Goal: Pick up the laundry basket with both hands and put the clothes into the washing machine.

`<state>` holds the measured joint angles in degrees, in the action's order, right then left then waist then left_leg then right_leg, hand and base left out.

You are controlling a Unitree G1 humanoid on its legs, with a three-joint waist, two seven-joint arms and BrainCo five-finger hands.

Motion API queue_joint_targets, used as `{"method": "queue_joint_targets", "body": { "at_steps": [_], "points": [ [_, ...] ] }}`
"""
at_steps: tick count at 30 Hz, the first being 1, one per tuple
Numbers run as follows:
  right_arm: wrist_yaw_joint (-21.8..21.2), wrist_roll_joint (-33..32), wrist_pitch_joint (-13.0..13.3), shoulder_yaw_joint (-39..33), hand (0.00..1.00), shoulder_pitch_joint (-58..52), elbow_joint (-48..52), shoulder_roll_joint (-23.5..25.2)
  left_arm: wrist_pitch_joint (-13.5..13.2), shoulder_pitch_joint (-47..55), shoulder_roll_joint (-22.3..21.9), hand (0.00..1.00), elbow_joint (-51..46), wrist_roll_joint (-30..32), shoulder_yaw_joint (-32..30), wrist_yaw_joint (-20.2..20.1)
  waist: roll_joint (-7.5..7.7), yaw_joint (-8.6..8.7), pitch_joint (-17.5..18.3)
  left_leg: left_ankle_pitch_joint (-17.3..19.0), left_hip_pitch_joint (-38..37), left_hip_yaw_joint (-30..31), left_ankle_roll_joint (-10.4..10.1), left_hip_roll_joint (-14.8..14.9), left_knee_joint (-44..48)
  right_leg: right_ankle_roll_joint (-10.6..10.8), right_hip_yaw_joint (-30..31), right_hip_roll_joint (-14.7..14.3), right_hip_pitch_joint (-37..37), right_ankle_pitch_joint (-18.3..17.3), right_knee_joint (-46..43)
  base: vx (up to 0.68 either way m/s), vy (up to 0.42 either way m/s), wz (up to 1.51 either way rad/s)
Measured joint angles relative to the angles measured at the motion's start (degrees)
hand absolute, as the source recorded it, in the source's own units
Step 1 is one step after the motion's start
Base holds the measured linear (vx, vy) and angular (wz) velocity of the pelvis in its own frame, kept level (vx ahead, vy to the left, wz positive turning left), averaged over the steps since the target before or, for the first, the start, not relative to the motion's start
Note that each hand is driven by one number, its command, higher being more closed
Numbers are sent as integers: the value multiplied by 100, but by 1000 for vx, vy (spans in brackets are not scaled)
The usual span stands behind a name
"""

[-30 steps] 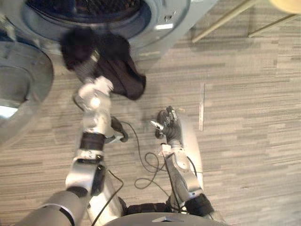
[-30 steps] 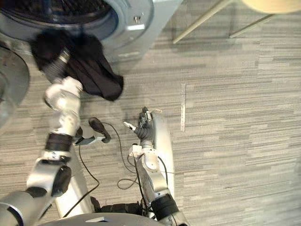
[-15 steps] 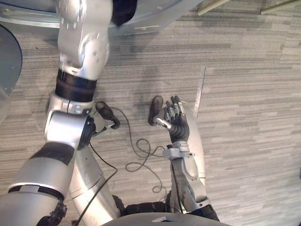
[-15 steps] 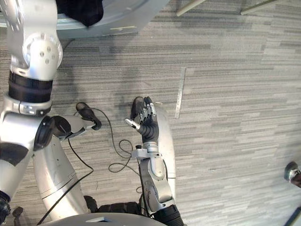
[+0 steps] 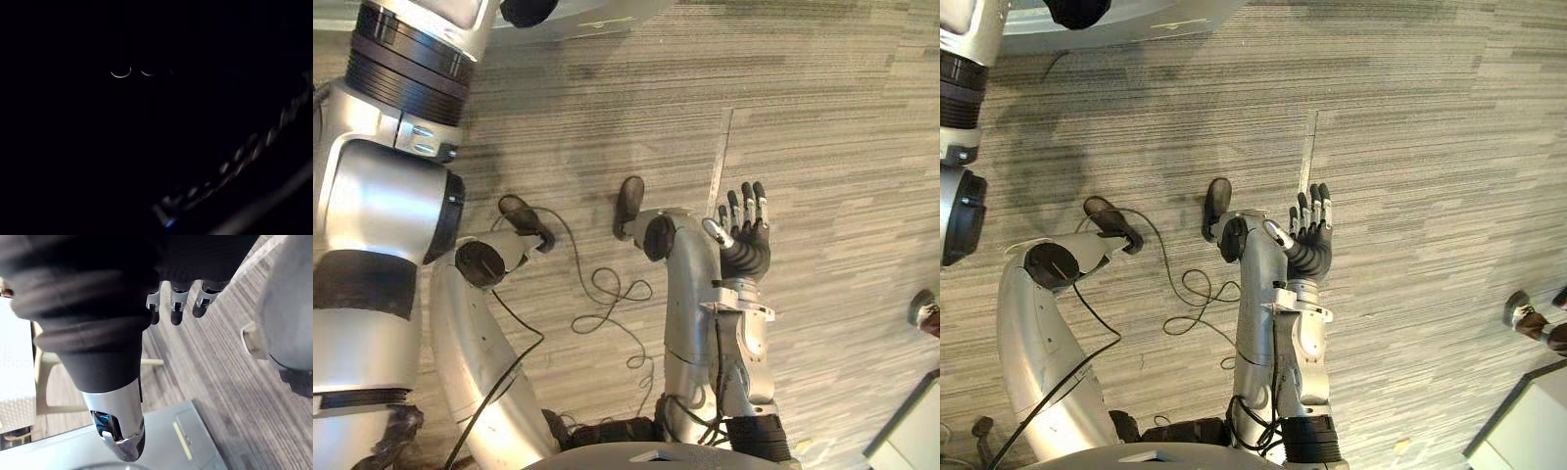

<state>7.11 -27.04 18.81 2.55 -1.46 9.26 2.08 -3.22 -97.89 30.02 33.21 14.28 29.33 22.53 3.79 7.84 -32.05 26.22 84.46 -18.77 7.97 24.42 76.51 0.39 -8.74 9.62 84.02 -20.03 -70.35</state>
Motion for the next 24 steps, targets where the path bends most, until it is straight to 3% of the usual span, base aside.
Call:
{"method": "queue_joint_targets", "body": {
  "at_steps": [1, 3, 5, 7, 12, 18, 20, 23, 24],
  "points": [
    [-55, -26, 56, -1, 0, -2, -20, -2, 39, 66, 90, 0, 42, 516, 18, 8, 3, 12, 0, 0, -2, -8, 0, 23, -8, -4, -7, -15, 3, 18, 21, -67, -28, -26],
    [-113, -219, 315, 6, 0, -22, -110, -34, 163, 389, 494, 0, 143, 2115, 370, -66, 4, 19, -1, -18, -8, -25, -9, 98, -53, -3, -9, -89, 22, 57, 87, -84, -43, -17],
    [-179, -445, 413, -6, 0, -154, -127, -131, 233, 625, 734, 0, 182, 2770, 575, -166, 5, -20, -1, -46, -6, -32, -25, 121, -83, -4, -26, -95, 38, 57, 87, -57, -45, -1],
    [-223, -634, 491, -40, 0, -373, -127, -283, 208, 837, 903, 0, 240, 3047, 711, -300, 5, -77, -1, -57, -2, -32, -34, 128, -73, -2, -21, -95, 66, 55, 39, -30, -34, 3],
    [-462, -1044, 643, -44, 0, -865, -138, -525, 213, 866, 1048, 0, 354, 3311, 422, -194, 5, -84, -2, -48, 215, 31, -48, 217, 59, -2, -93, -101, 239, 49, -75, -39, -16, -6],
    [-446, -1103, 755, -57, 0, -1000, -152, -610, 738, 791, 797, 0, 449, 3116, -575, -96, 3, -79, -3, -149, 546, 151, -52, 230, 81, -32, -197, -97, 459, 59, -110, -65, -10, 1],
    [-392, -1094, 726, -65, 0, -999, -166, -668, 993, 774, 548, 0, 680, 2439, -1044, -217, 3, -115, -3, -195, 558, 163, -57, 230, 50, -64, -224, -95, 459, 76, -92, -68, -9, 4],
    [-317, -1081, 619, -66, 0, -995, -206, -746, 1052, 773, 287, 0, 815, 1447, -1640, -263, 3, -139, -3, -265, 591, 173, -54, 225, -13, -142, -275, -88, 465, 121, -31, -75, -4, 2],
    [-279, -1040, 564, -79, 0, -977, -247, -754, 988, 740, 239, 0, 816, 702, -1972, -198, 3, -127, -3, -316, 612, 174, -55, 205, -76, -183, -297, -79, 474, 148, 16, -61, -3, 4]
  ]
}}
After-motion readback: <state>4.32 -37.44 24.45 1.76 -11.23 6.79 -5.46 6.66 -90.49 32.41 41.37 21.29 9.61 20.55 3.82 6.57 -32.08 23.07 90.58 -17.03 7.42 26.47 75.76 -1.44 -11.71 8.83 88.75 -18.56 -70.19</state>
